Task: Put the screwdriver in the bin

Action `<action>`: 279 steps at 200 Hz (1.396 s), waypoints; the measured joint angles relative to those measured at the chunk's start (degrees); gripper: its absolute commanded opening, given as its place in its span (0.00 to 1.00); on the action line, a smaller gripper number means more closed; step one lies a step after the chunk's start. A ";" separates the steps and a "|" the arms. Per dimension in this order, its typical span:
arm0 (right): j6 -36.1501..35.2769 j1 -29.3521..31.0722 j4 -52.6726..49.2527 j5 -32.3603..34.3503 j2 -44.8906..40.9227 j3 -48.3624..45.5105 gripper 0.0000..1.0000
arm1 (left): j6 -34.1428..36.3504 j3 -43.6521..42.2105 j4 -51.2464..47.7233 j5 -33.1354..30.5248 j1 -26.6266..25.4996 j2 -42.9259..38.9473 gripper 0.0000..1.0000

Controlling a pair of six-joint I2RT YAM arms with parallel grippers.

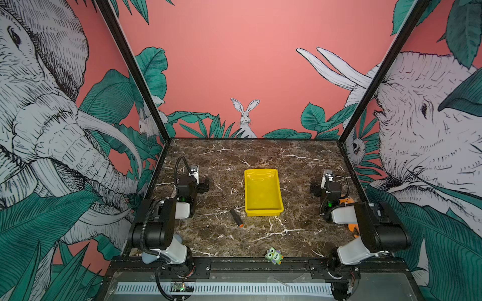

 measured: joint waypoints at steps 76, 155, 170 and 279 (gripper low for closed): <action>-0.02 0.00 0.00 0.00 0.00 0.00 0.99 | 0.00 0.00 0.02 -0.24 0.00 0.00 1.00; -0.02 0.00 0.00 0.00 0.02 0.00 0.99 | 0.00 0.00 -0.02 -1.07 0.00 0.00 1.00; 0.00 0.00 0.00 0.00 0.02 0.00 0.99 | 0.00 0.00 0.00 -1.07 0.00 0.00 1.00; 0.00 0.00 -0.02 -0.02 0.00 0.00 0.99 | -4.04 9.20 -22.86 -8.61 -0.66 -7.39 1.00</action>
